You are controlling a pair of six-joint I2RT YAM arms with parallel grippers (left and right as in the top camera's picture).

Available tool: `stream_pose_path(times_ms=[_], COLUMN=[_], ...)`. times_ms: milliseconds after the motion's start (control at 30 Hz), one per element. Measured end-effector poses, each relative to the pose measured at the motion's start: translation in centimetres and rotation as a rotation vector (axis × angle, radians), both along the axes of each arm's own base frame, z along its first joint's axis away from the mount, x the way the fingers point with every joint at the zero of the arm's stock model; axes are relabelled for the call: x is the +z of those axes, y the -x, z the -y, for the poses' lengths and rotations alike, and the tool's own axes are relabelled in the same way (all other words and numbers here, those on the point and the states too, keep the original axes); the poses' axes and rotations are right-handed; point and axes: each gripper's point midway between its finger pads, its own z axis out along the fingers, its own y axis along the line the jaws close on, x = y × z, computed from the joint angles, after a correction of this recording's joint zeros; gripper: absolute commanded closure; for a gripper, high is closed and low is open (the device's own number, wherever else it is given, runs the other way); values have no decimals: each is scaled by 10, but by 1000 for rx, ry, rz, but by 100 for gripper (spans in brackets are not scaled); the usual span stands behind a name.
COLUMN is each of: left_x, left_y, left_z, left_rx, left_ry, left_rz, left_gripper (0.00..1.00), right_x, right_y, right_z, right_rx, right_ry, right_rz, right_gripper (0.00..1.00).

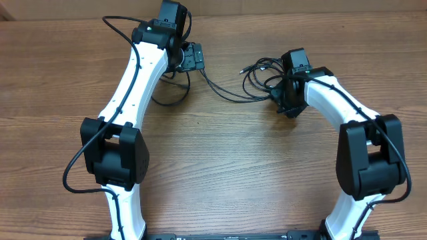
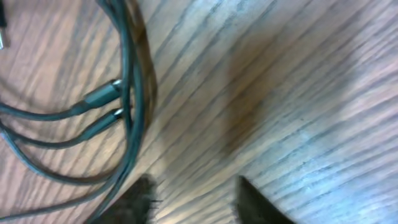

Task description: Untangle cables

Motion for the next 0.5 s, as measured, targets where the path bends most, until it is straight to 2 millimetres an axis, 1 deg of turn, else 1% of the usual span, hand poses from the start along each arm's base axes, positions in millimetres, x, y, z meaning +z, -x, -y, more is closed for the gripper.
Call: stream_pose_path(times_ms=[33, 67, 100, 133, 167, 200, 267, 300, 367, 400, 500], left_x=[0, 0, 0, 0, -1, -1, -2, -3, -6, -8, -10], left_y=[0, 0, 0, 0, 0, 0, 0, 1, 2, 2, 2], left_z=[0, 0, 0, 0, 1, 1, 2, 2, 7, 7, 5], left_rx=[0, 0, 2, 6, 7, 5, 4, 2, -8, -10, -6], left_ry=[0, 0, 1, 5, 7, 6, 6, 5, 3, 1, -7], left_rz=[-1, -1, -2, -1, -1, -1, -4, -6, -13, -15, -19], left_gripper=[20, 38, 65, 72, 77, 80, 81, 79, 37, 28, 22], right_x=[-5, -9, -18, -22, -21, -22, -22, -22, -22, -22, -22], right_y=[0, -1, 1, 2, 0, 0, 0, 1, 5, 8, 16], right_z=[0, 0, 0, 0, 0, 0, 0, 0, -1, -3, -13], right_rx=[-1, 1, 2, -1, 2, 3, 2, 2, 3, 5, 48], right_ry=[2, 3, 7, 8, 8, 8, 6, -2, -18, -29, -87], right_rz=[-7, -12, -31, -39, -32, -35, -37, -44, -61, -78, -111], right_gripper=[95, 96, 96, 96, 96, 96, 96, 96, 96, 96, 94])
